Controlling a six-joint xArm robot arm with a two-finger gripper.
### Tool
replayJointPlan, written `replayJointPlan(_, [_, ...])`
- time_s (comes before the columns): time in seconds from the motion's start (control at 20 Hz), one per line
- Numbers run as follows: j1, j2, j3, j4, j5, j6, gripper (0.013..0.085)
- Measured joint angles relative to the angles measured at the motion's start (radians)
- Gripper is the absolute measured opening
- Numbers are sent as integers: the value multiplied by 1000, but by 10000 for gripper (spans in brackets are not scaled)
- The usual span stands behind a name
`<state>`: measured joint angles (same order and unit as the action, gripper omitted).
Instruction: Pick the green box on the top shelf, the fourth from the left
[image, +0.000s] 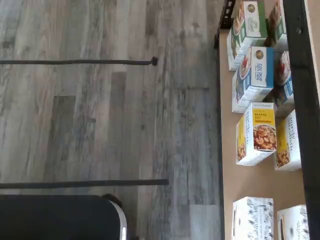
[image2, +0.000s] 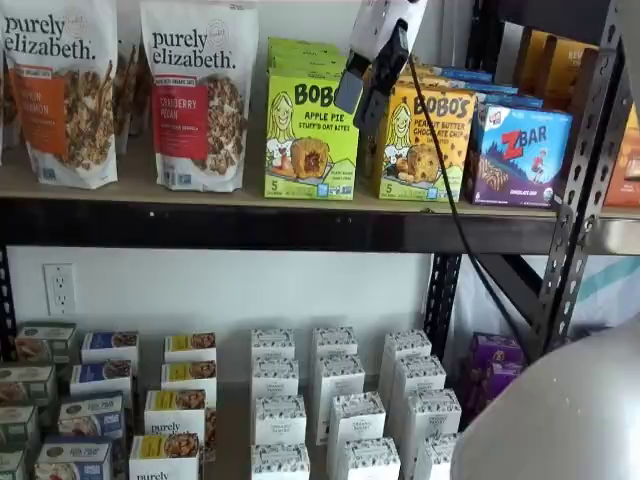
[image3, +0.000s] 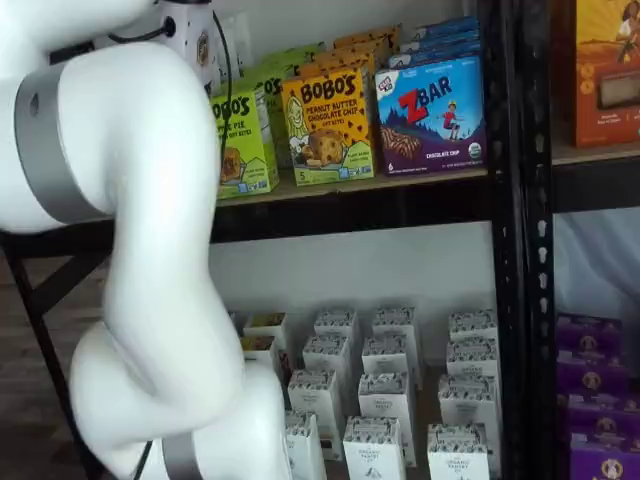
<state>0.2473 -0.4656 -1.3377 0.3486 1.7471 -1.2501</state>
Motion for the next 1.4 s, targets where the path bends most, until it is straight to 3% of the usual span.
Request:
replayJointPlan(0.2, [23,-2,15,-41,-31,11,850])
replayJointPlan(0.85, [25,-25,81,-17,-156,4,850])
replayJointPlan(1.4, [40,-7,79,-18,-179,12,850])
